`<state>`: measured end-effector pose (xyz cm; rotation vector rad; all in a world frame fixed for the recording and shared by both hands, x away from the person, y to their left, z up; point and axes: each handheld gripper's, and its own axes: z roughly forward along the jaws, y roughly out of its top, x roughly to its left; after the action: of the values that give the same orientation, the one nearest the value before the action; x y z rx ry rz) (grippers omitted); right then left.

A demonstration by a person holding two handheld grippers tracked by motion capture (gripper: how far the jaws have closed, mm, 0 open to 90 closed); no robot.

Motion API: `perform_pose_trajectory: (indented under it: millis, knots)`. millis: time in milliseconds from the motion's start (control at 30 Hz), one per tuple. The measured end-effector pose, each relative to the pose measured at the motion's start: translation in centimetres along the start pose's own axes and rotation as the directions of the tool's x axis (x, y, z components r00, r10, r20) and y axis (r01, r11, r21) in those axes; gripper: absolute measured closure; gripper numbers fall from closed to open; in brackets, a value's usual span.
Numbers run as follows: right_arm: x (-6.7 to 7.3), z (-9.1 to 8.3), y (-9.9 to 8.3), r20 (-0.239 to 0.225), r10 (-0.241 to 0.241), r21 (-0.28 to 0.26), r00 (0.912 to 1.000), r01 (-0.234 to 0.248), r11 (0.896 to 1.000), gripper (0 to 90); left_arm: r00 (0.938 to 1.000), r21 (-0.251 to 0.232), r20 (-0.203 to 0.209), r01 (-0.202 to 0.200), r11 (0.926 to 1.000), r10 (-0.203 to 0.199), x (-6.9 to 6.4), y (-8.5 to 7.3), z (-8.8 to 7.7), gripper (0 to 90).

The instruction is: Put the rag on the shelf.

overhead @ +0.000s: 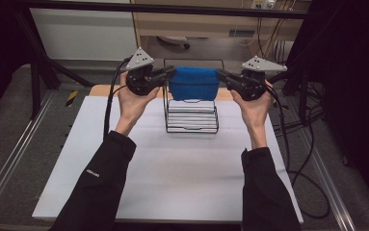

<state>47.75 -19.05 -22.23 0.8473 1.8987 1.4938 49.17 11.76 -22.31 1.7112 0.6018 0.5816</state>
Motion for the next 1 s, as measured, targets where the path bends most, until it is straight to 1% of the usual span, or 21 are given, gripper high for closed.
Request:
perform_pose_trajectory:
  millis: [67,167,233,333,433,533,600,700,833,867,900,1000]
  knots:
    - [0.0,-0.1,-0.1,-0.012,0.002,0.023,0.9999,-0.002,1.000,86.6,1.0000,0.013,0.004,0.001,0.9999,-0.001,-0.1,-0.2,0.0,83.6]
    - [0.1,-0.2,-0.4,-0.025,-0.003,0.045,0.9997,0.004,0.999,86.4,0.9999,0.044,0.017,0.002,0.9990,-0.003,-0.3,-0.7,0.0,82.8]
    - [0.1,-0.2,-0.7,-0.033,0.002,0.059,0.9995,0.000,0.998,86.4,0.9998,0.067,0.021,0.000,0.9978,-0.001,-0.4,-1.0,0.0,82.2]
    - [0.0,-0.2,-1.1,-0.042,0.007,0.074,0.9991,-0.004,0.997,86.3,0.9997,0.094,0.024,-0.012,0.9955,0.010,-0.7,-1.4,0.1,81.5]
    - [0.0,0.0,-1.5,-0.047,-0.001,0.083,0.9989,0.005,0.997,86.3,0.9996,0.124,0.023,-0.018,0.9921,0.016,-0.9,-1.7,0.2,80.0]
    - [0.0,0.1,-1.8,-0.050,0.000,0.090,0.9988,0.004,0.996,86.3,0.9996,0.146,0.030,-0.007,0.9893,0.002,-0.8,-1.7,0.1,77.5]
    - [0.0,0.1,-1.9,-0.051,0.000,0.095,0.9987,0.005,0.995,86.3,0.9993,0.147,0.037,0.002,0.9892,-0.008,-0.8,-1.4,-0.2,74.9]
    - [0.0,0.1,-2.1,-0.055,-0.001,0.096,0.9985,0.007,0.995,86.3,0.9984,0.124,0.045,0.027,0.9919,-0.033,-0.5,-0.7,-0.6,71.4]
    - [0.0,0.2,-2.3,-0.058,-0.014,0.099,0.9982,0.020,0.995,86.1,0.9986,0.118,0.040,0.031,0.9925,-0.036,-0.5,0.0,-0.8,72.0]
    - [0.0,0.2,-2.3,-0.062,-0.016,0.101,0.9979,0.022,0.995,86.1,0.9986,0.119,0.035,0.036,0.9923,-0.040,-0.5,0.1,-0.8,73.0]
    - [0.0,0.2,-2.4,-0.065,-0.020,0.101,0.9977,0.027,0.995,86.0,0.9979,0.114,0.040,0.046,0.9924,-0.051,-0.4,0.1,-0.8,73.5]
    - [0.0,0.2,-2.5,-0.066,-0.021,0.103,0.9976,0.028,0.994,86.0,0.9967,0.102,0.046,0.062,0.9928,-0.067,-0.2,0.1,-0.8,74.0]
